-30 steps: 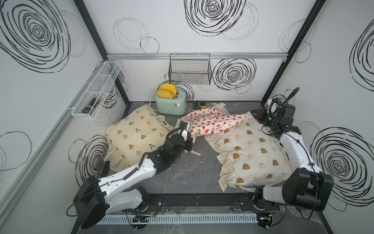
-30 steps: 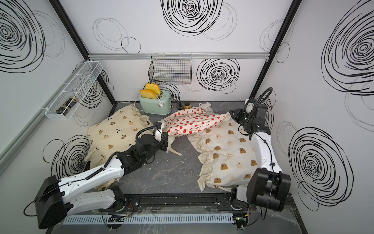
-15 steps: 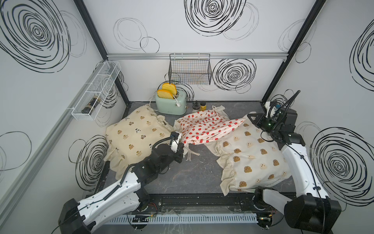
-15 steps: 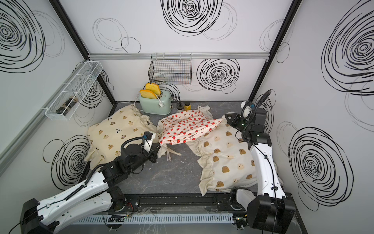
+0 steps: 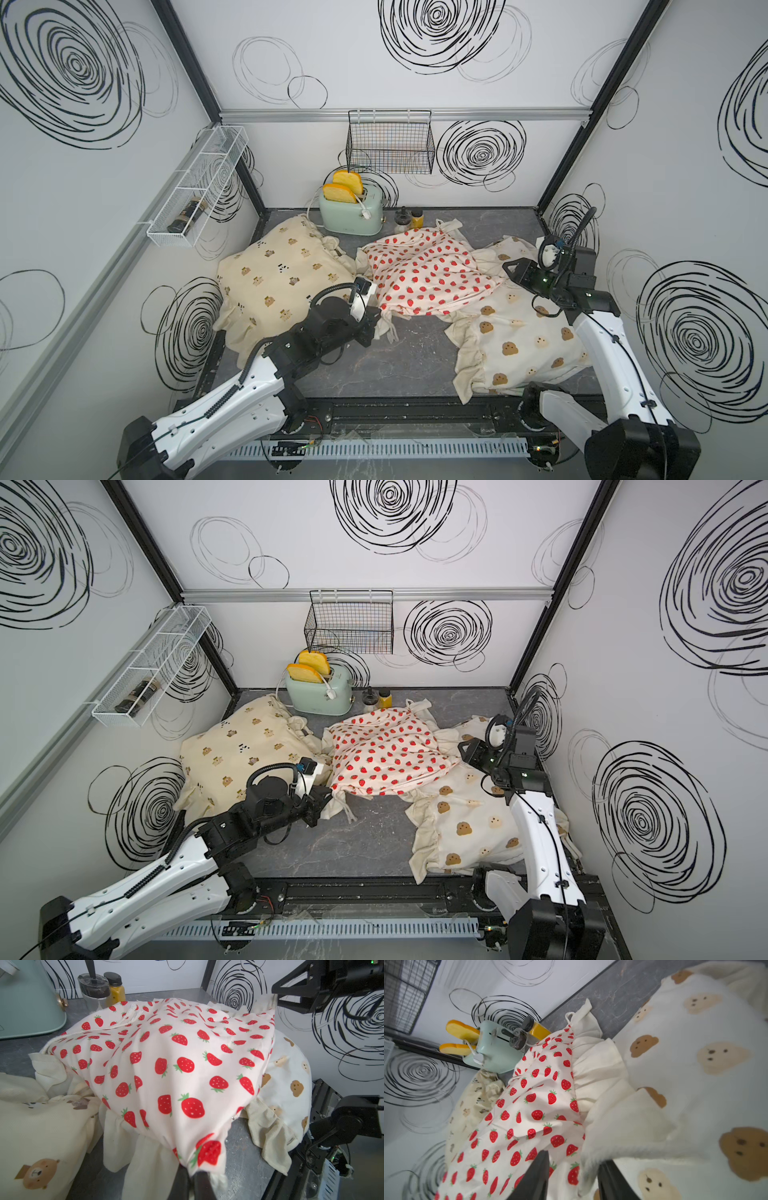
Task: Zip up pillowcases
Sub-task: Move the pillowcase to the center of the board.
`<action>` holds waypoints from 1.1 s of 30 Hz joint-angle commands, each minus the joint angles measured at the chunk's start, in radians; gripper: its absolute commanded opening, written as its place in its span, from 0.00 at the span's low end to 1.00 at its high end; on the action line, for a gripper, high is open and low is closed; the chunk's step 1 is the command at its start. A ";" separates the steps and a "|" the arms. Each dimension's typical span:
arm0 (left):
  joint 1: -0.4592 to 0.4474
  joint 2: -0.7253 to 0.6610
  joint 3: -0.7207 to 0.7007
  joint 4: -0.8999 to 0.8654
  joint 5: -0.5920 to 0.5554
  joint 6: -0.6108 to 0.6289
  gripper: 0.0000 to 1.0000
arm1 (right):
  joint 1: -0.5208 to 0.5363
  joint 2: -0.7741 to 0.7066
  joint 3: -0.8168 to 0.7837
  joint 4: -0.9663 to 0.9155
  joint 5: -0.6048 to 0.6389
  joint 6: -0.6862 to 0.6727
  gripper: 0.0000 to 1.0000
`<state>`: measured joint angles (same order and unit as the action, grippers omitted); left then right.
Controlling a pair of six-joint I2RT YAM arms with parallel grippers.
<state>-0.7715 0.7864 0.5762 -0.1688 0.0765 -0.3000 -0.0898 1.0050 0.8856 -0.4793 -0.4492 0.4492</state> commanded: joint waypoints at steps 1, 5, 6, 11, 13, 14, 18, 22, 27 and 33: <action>-0.003 0.016 0.021 0.042 0.056 -0.008 0.00 | 0.028 -0.052 0.071 -0.070 0.075 -0.059 0.58; -0.001 0.024 0.028 0.040 0.050 -0.011 0.00 | 0.105 -0.080 0.128 -0.155 0.159 -0.083 0.74; 0.001 0.026 0.031 0.039 0.053 -0.011 0.00 | 0.132 -0.088 0.136 -0.171 0.165 -0.083 0.75; 0.004 0.025 0.037 0.039 0.057 0.001 0.00 | 0.308 -0.086 0.185 -0.248 0.281 -0.086 0.86; 0.003 0.030 0.043 0.024 0.047 0.003 0.00 | 0.318 -0.080 0.219 -0.285 0.303 -0.102 0.88; 0.005 0.032 0.048 0.021 0.047 0.002 0.00 | 0.328 -0.080 0.229 -0.288 0.263 -0.108 0.87; 0.005 0.041 0.067 0.040 0.064 -0.012 0.00 | 0.500 -0.087 0.212 -0.270 0.253 -0.045 0.85; 0.005 0.060 0.074 0.036 0.069 -0.011 0.00 | 0.744 -0.093 0.175 -0.237 0.367 -0.009 0.78; 0.007 0.075 0.083 0.033 0.077 -0.010 0.00 | 1.017 -0.019 0.115 -0.169 0.460 0.043 0.73; 0.007 0.082 0.103 0.008 0.088 0.008 0.00 | 1.158 0.075 0.026 -0.014 0.433 0.078 0.59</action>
<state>-0.7700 0.8707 0.6361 -0.1802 0.1390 -0.3031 1.0443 1.0573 0.9363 -0.5800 -0.0376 0.4931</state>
